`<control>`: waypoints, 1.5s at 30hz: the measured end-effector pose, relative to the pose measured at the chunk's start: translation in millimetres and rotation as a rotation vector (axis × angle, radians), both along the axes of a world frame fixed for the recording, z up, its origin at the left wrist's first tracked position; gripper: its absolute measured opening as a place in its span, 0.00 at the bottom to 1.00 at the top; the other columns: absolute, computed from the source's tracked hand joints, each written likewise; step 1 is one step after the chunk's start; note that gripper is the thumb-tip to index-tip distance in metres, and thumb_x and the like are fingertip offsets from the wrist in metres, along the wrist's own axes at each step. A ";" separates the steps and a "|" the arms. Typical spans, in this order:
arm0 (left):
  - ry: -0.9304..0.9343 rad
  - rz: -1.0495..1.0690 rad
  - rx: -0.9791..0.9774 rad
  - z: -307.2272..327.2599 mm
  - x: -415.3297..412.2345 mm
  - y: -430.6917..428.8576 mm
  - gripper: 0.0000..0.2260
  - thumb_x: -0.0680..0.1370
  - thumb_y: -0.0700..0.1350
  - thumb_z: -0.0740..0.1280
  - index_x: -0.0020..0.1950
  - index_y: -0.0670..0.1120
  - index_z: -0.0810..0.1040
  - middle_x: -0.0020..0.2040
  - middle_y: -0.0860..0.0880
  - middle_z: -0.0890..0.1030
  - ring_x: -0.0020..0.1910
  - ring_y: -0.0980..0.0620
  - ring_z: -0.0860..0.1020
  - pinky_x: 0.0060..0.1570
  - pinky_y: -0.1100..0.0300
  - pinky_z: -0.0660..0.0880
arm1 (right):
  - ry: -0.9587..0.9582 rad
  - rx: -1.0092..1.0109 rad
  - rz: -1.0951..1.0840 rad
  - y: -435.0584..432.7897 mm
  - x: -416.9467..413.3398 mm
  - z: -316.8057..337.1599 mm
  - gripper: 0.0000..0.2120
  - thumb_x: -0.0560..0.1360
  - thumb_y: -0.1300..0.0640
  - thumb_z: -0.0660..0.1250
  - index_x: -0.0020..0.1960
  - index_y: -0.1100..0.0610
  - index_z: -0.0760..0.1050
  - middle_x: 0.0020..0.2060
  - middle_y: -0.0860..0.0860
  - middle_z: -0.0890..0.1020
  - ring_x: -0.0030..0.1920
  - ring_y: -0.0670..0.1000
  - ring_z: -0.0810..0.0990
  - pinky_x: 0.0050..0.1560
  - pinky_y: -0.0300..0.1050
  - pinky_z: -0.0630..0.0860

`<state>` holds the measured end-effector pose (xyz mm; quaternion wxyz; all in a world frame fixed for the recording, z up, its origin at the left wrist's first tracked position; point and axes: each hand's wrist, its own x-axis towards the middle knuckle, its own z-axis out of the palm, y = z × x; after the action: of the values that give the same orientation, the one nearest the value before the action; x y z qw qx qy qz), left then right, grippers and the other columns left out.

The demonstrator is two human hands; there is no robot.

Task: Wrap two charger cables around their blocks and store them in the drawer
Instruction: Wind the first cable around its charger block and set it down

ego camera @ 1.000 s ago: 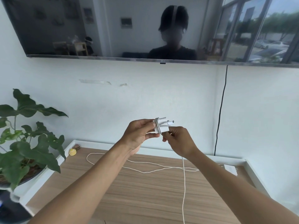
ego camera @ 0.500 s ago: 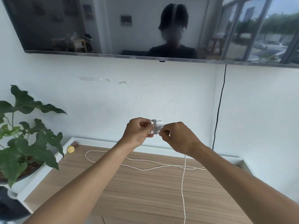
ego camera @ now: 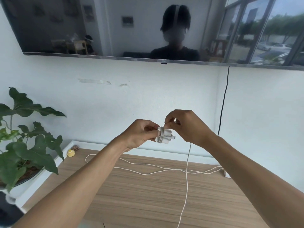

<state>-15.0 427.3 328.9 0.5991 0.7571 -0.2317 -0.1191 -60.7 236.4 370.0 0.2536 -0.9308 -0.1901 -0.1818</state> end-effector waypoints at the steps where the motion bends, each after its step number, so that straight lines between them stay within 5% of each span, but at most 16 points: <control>1: 0.027 -0.015 -0.034 -0.1 -1.1 0.0 0.08 0.77 0.35 0.68 0.54 0.35 0.79 0.50 0.37 0.82 0.48 0.47 0.81 0.52 0.56 0.80 | 0.035 0.065 0.010 -0.4 0.1 1.1 0.03 0.75 0.59 0.69 0.42 0.53 0.78 0.33 0.39 0.79 0.27 0.46 0.70 0.31 0.36 0.68; 6: 0.120 -0.087 -0.180 -1.3 -1.4 5.1 0.11 0.78 0.33 0.65 0.59 0.31 0.76 0.54 0.36 0.79 0.54 0.42 0.79 0.54 0.54 0.79 | 0.209 0.260 0.027 -2.6 3.8 2.9 0.05 0.75 0.60 0.69 0.41 0.55 0.78 0.23 0.39 0.75 0.22 0.44 0.66 0.24 0.33 0.63; 12: 0.180 -0.191 -0.229 0.8 -7.4 10.7 0.14 0.74 0.38 0.67 0.57 0.34 0.77 0.52 0.39 0.81 0.52 0.44 0.80 0.51 0.58 0.78 | 0.335 0.382 0.044 -8.4 13.0 -12.1 0.08 0.75 0.57 0.70 0.37 0.49 0.79 0.33 0.49 0.79 0.29 0.49 0.66 0.31 0.44 0.64; 15: 0.237 -0.171 -0.327 -0.8 -7.3 11.8 0.14 0.73 0.38 0.67 0.57 0.34 0.78 0.51 0.41 0.82 0.51 0.45 0.81 0.50 0.57 0.78 | 0.415 0.493 0.057 -6.7 15.9 -18.1 0.13 0.77 0.62 0.66 0.37 0.50 0.80 0.33 0.54 0.75 0.29 0.51 0.64 0.30 0.43 0.62; 19: 0.300 -0.077 -0.427 -2.7 -8.4 7.3 0.08 0.77 0.34 0.64 0.54 0.34 0.79 0.48 0.40 0.83 0.46 0.46 0.82 0.47 0.57 0.81 | 0.475 0.695 0.068 0.2 14.3 -29.2 0.16 0.75 0.75 0.56 0.42 0.58 0.77 0.25 0.45 0.74 0.26 0.47 0.65 0.27 0.36 0.62; 22: 0.351 0.009 -0.478 -2.0 -8.3 1.2 0.07 0.79 0.34 0.63 0.50 0.32 0.79 0.46 0.39 0.81 0.44 0.46 0.81 0.47 0.56 0.82 | 0.418 0.734 0.023 10.3 9.2 -44.1 0.15 0.76 0.73 0.57 0.39 0.59 0.75 0.20 0.43 0.73 0.22 0.44 0.66 0.26 0.36 0.63; 27: 0.350 0.173 -0.478 -4.4 -2.9 -2.6 0.06 0.78 0.35 0.66 0.46 0.33 0.80 0.44 0.39 0.81 0.41 0.47 0.81 0.49 0.55 0.82 | 0.303 0.557 -0.083 24.9 0.7 -67.4 0.11 0.79 0.59 0.63 0.38 0.54 0.78 0.24 0.43 0.77 0.23 0.43 0.71 0.28 0.34 0.68; 33: 0.213 0.366 -0.292 -20.7 5.4 0.6 0.05 0.76 0.38 0.70 0.47 0.35 0.82 0.50 0.37 0.83 0.49 0.41 0.83 0.53 0.51 0.81 | 0.281 0.167 -0.107 28.4 -7.3 -64.4 0.11 0.78 0.58 0.61 0.45 0.55 0.81 0.27 0.41 0.74 0.27 0.38 0.72 0.29 0.30 0.66; 39: 0.119 0.364 -0.167 -27.6 0.1 4.3 0.02 0.74 0.37 0.71 0.42 0.42 0.82 0.41 0.42 0.84 0.43 0.45 0.83 0.55 0.48 0.80 | 0.245 -0.114 -0.083 27.5 -8.4 -39.2 0.11 0.76 0.55 0.61 0.43 0.57 0.80 0.36 0.52 0.83 0.35 0.54 0.78 0.38 0.49 0.76; 45: 0.018 0.256 -0.032 -20.9 -6.5 5.1 0.03 0.73 0.38 0.72 0.46 0.42 0.82 0.44 0.43 0.84 0.42 0.49 0.82 0.54 0.49 0.80 | 0.148 -0.197 -0.071 15.3 -0.7 -16.2 0.08 0.77 0.53 0.64 0.44 0.53 0.79 0.39 0.46 0.82 0.36 0.48 0.76 0.40 0.48 0.76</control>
<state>-21.5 432.4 308.0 0.6233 0.7698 -0.1298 -0.0447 -61.3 251.7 353.8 0.1677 -0.9683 -0.1547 -0.1021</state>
